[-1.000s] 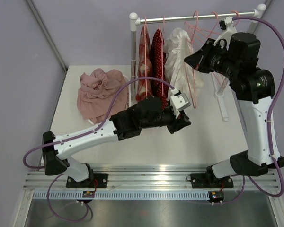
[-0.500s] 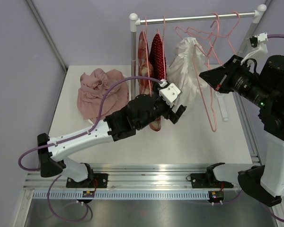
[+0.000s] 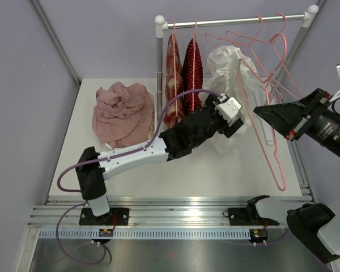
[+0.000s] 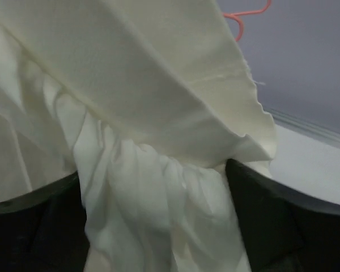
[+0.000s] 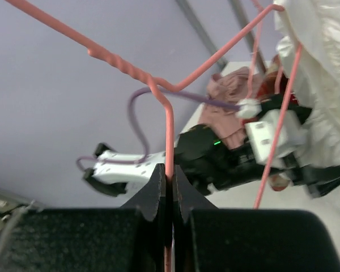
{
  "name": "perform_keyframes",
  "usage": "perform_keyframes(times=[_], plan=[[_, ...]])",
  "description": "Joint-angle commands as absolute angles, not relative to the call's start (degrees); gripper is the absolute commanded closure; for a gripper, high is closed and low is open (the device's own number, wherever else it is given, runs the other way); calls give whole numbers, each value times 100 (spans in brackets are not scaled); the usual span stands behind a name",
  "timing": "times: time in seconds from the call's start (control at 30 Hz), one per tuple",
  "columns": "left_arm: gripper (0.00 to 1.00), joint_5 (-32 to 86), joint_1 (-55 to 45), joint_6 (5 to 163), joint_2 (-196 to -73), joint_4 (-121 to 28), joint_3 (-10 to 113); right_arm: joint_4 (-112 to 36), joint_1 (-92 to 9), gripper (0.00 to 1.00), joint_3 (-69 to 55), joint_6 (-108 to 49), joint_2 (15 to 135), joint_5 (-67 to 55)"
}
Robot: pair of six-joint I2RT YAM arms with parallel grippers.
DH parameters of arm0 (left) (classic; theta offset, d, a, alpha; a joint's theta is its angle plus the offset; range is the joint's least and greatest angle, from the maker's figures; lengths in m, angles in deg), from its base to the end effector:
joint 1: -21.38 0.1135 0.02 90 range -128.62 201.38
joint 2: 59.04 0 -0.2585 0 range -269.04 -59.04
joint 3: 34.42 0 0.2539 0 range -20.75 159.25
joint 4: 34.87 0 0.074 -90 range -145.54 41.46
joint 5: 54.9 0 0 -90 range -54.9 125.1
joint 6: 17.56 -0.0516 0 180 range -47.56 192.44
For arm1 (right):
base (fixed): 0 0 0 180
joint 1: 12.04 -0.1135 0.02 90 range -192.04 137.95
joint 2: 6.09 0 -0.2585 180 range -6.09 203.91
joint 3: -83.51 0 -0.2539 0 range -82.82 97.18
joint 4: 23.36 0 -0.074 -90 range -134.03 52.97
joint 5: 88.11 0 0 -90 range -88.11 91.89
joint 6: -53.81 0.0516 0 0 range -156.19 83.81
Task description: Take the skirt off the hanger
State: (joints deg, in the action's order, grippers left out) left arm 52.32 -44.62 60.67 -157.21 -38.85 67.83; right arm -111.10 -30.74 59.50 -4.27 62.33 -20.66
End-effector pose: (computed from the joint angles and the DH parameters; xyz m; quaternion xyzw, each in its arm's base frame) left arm 0.1902 -0.3896 0.3877 0.3560 0.6103 -0.2248 0.6710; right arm 0.0480 0.0371 0.6072 -0.0572 0.7058 0.4212 0.5668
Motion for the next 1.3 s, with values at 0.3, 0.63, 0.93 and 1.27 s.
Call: perform_keyframes(times=[0.3,0.63,0.93,1.27], plan=[[100,6787,-4199,5515,-15986,-3193,8156,-10566,-3103,100,5649,2,5649,-3573],[100,7430,-3750,4757,-14811,-3466,8210,-11718,-3103,100,6176,-437,5237,-2659],[100,7816,-3594,4143,-13815,-3641,8823,-11280,-3103,100,4885,-675,4823,-2325],[100,7169,-1318,5517,-14112,-5414,9719,-10665,-3103,100,3997,-886,4858,-2237]])
